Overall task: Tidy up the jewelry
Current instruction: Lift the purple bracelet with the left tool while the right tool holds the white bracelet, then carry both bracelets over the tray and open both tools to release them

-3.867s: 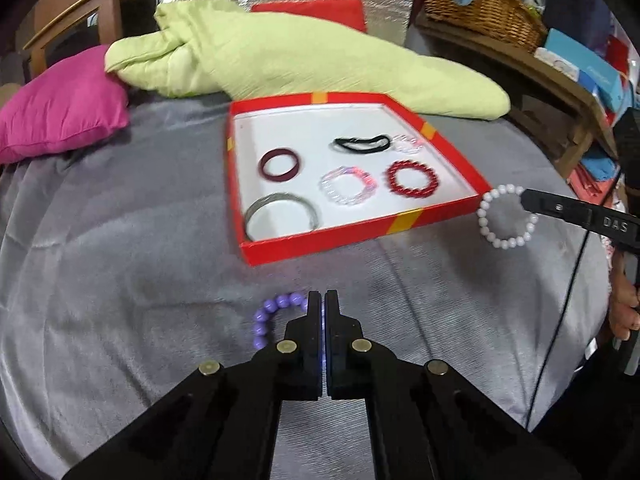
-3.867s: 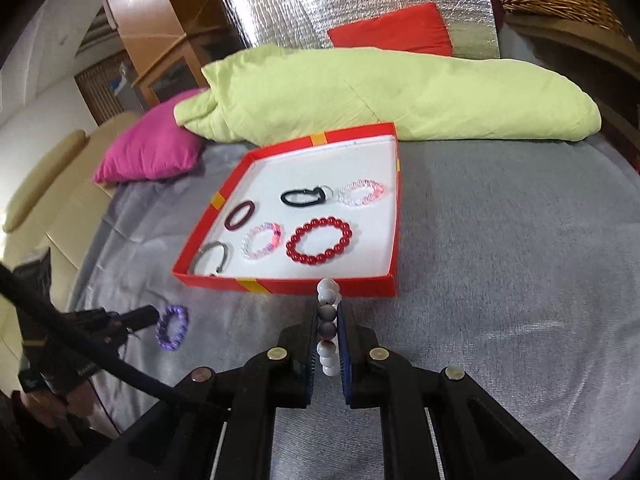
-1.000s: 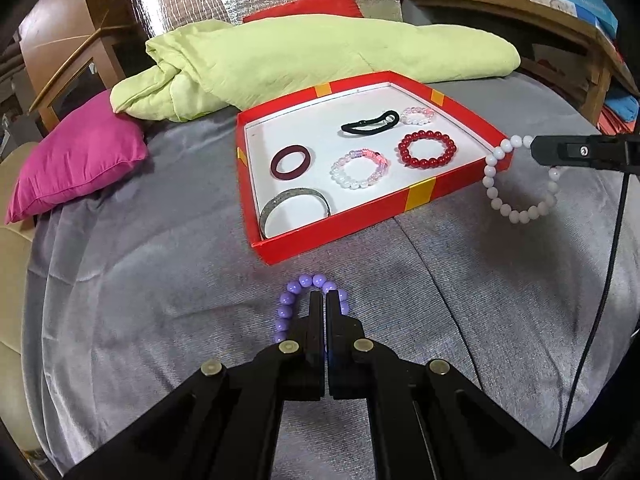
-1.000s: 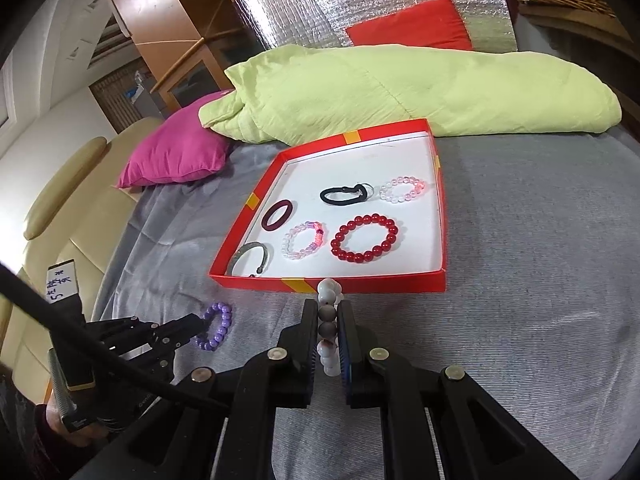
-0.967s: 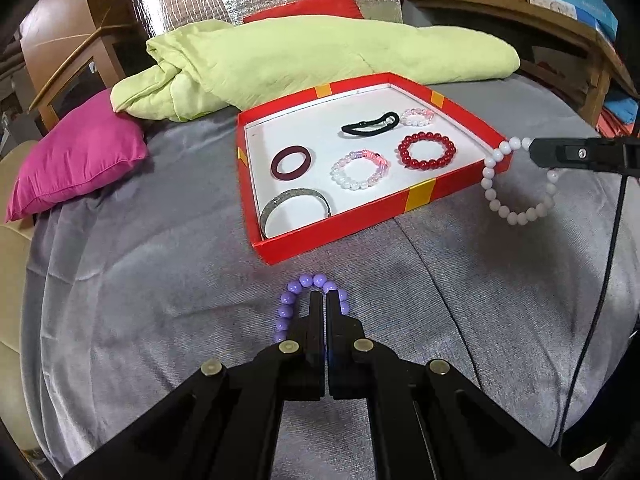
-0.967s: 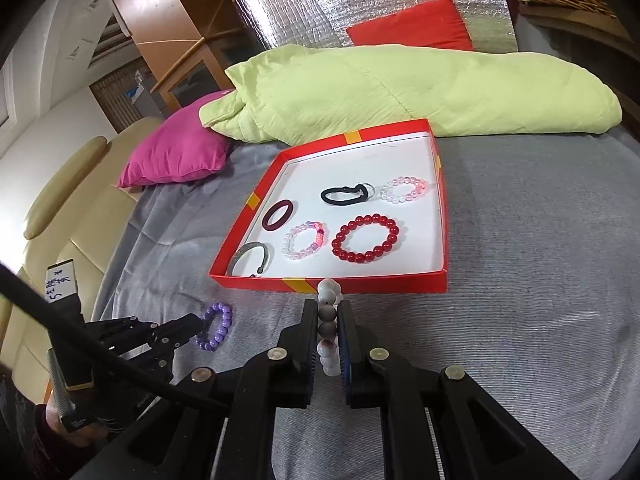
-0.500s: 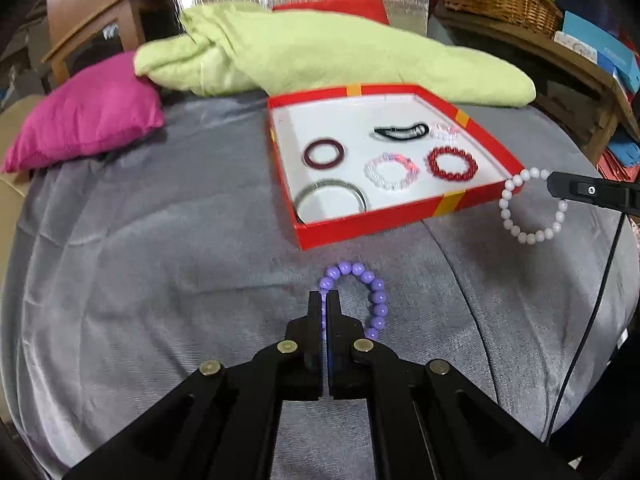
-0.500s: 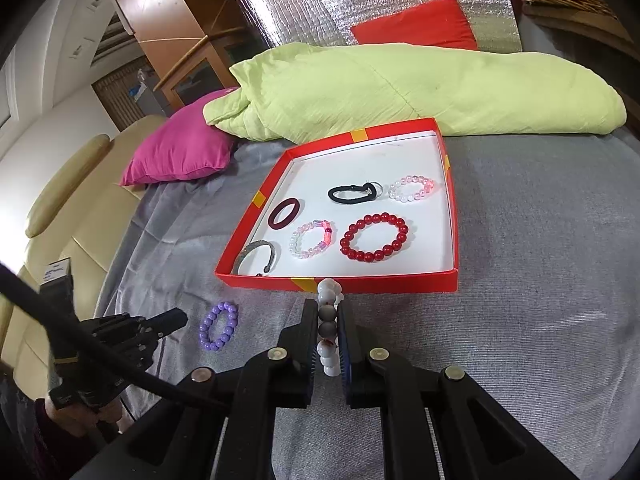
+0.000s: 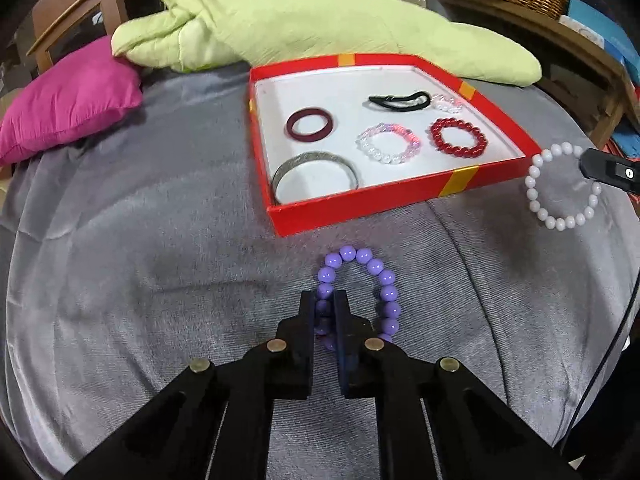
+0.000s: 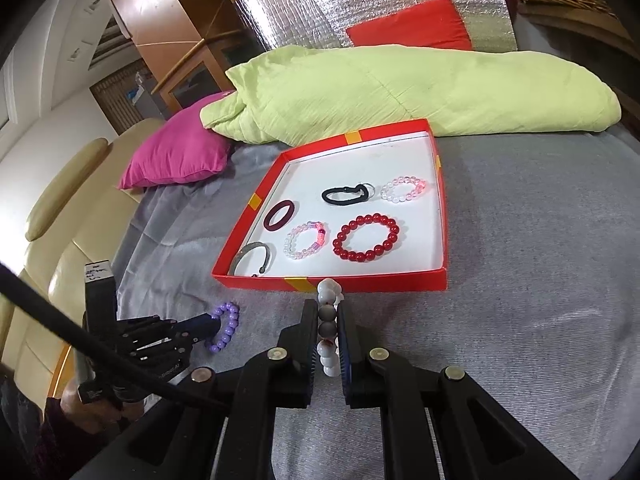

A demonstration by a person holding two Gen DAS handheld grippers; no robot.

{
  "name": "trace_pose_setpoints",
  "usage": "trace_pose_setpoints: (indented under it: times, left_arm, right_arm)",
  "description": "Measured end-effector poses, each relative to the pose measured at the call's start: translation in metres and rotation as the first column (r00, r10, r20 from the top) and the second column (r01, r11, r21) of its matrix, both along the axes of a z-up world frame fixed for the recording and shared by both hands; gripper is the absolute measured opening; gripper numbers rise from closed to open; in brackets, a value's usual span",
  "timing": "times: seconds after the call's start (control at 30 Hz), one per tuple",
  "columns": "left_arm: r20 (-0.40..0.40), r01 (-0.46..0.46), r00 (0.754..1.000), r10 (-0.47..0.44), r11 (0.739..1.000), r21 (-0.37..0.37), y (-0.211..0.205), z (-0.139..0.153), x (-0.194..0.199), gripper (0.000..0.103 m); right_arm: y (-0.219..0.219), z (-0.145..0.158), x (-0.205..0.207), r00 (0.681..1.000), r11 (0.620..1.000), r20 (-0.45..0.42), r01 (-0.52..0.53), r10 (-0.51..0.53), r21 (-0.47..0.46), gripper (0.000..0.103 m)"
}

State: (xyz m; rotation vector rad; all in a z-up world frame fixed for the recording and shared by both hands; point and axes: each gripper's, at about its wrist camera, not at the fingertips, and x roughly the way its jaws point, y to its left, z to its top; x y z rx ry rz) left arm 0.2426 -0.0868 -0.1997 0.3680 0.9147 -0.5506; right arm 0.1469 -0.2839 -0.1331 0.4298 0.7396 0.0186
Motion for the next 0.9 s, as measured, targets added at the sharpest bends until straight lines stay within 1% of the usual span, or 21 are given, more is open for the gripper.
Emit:
trace_pose_setpoints:
  times: [0.1, 0.23, 0.47, 0.57, 0.67, 0.73, 0.83, 0.9]
  left_arm:
    - [0.018, 0.02, 1.0, -0.019, 0.999, -0.051, 0.0, 0.014, -0.005, 0.009]
    - [0.072, 0.053, 0.996, -0.045, 0.993, -0.102, -0.002, 0.037, -0.016, 0.009]
    - [0.145, 0.104, 0.986, -0.082, 0.982, -0.155, -0.018, 0.064, -0.025, 0.009]
    - [0.184, 0.111, 0.98, -0.076, 0.976, -0.187, -0.026, 0.077, -0.022, 0.009]
    - [0.211, 0.114, 0.975, -0.07, 0.973, -0.201, -0.037, 0.083, -0.015, 0.01]
    - [0.205, 0.111, 0.976, -0.07, 0.974, -0.195, -0.047, 0.082, -0.007, 0.01]
    - [0.172, 0.105, 0.983, -0.07, 0.973, -0.204, -0.06, 0.077, 0.006, 0.01]
    - [0.171, 0.097, 0.983, -0.066, 0.978, -0.182, -0.067, 0.073, 0.015, 0.01]
  right_arm:
    - [-0.003, 0.003, -0.002, 1.0, 1.0, 0.013, 0.006, -0.006, 0.004, 0.011]
    - [-0.008, 0.009, -0.004, 0.999, 1.0, 0.047, 0.022, -0.023, 0.02, 0.011]
    - [-0.016, 0.019, -0.004, 0.994, 0.998, 0.097, 0.048, -0.052, 0.044, 0.011]
    - [-0.022, 0.025, -0.001, 0.99, 0.996, 0.122, 0.068, -0.074, 0.053, 0.011]
    - [-0.03, 0.028, 0.009, 0.986, 0.994, 0.136, 0.094, -0.101, 0.059, 0.011]
    - [-0.035, 0.029, 0.017, 0.984, 0.993, 0.137, 0.108, -0.115, 0.056, 0.011]
    - [-0.044, 0.028, 0.029, 0.981, 0.989, 0.136, 0.129, -0.137, 0.066, 0.011]
    - [-0.051, 0.027, 0.037, 0.979, 0.986, 0.139, 0.138, -0.15, 0.092, 0.011]
